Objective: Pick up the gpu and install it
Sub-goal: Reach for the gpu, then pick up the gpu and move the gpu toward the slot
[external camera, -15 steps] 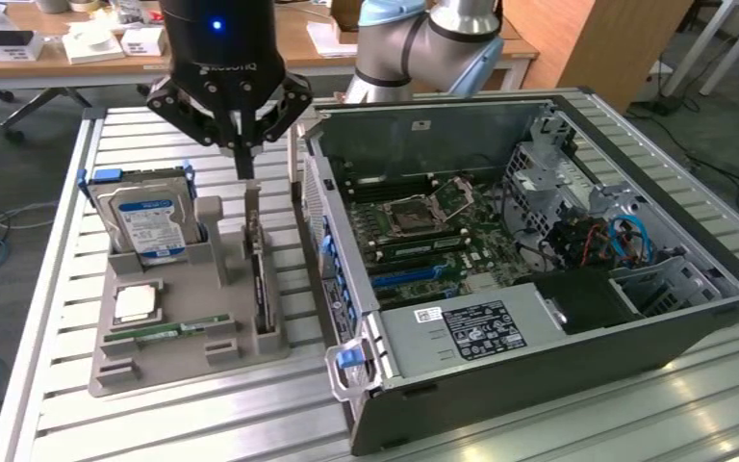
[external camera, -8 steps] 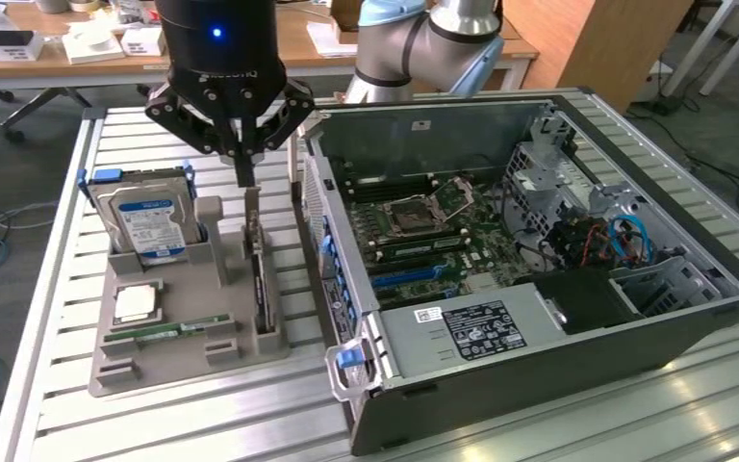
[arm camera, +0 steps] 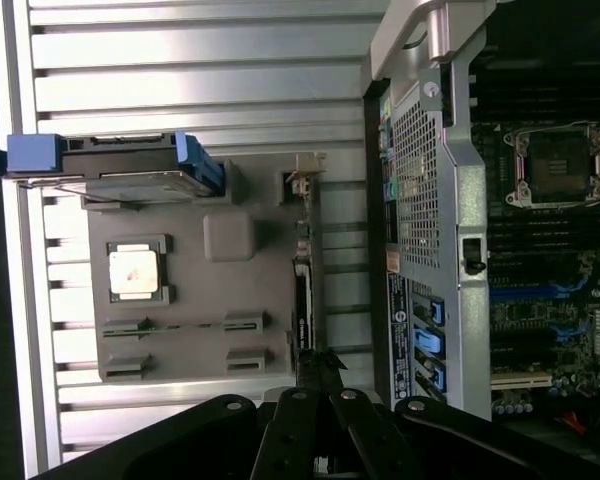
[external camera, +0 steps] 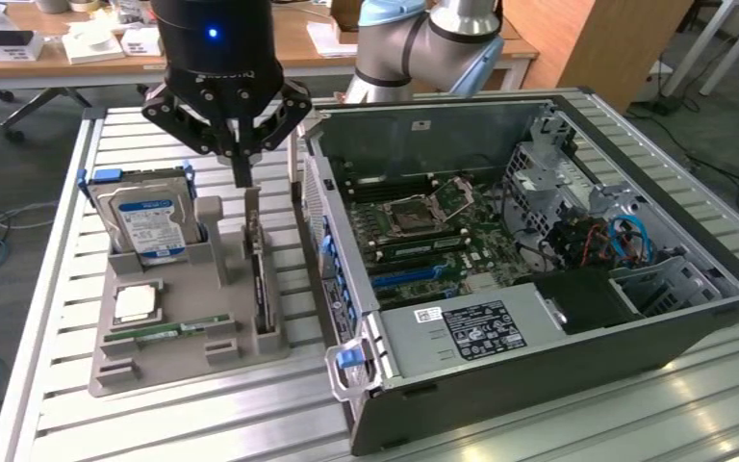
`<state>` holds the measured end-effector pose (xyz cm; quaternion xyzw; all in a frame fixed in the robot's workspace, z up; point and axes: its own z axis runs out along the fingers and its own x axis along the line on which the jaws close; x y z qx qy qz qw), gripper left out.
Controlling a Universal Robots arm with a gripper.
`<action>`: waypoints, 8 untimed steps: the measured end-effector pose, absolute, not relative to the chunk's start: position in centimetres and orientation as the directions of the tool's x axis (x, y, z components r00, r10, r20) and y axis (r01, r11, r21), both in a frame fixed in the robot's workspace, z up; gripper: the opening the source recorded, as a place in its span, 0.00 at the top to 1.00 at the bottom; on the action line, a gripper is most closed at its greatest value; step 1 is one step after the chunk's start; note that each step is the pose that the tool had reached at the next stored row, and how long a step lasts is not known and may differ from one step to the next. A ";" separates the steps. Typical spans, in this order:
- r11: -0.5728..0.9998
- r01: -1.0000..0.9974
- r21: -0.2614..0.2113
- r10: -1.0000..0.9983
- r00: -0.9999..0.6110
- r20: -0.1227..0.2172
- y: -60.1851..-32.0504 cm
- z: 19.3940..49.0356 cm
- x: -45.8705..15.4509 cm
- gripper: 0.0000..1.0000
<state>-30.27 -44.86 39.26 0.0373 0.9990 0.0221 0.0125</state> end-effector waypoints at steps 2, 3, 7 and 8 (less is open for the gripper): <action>0.996 0.074 0.045 0.075 -0.997 -0.023 -44.9 39.3 -30.3 0.89; 0.996 0.074 0.045 0.075 -0.997 -0.023 -44.9 39.3 -30.3 0.89; 0.996 0.074 0.045 0.075 -0.997 -0.023 -44.9 39.3 -30.3 0.89; 0.996 0.074 0.045 0.075 -0.997 -0.023 -44.9 39.3 -30.3 0.89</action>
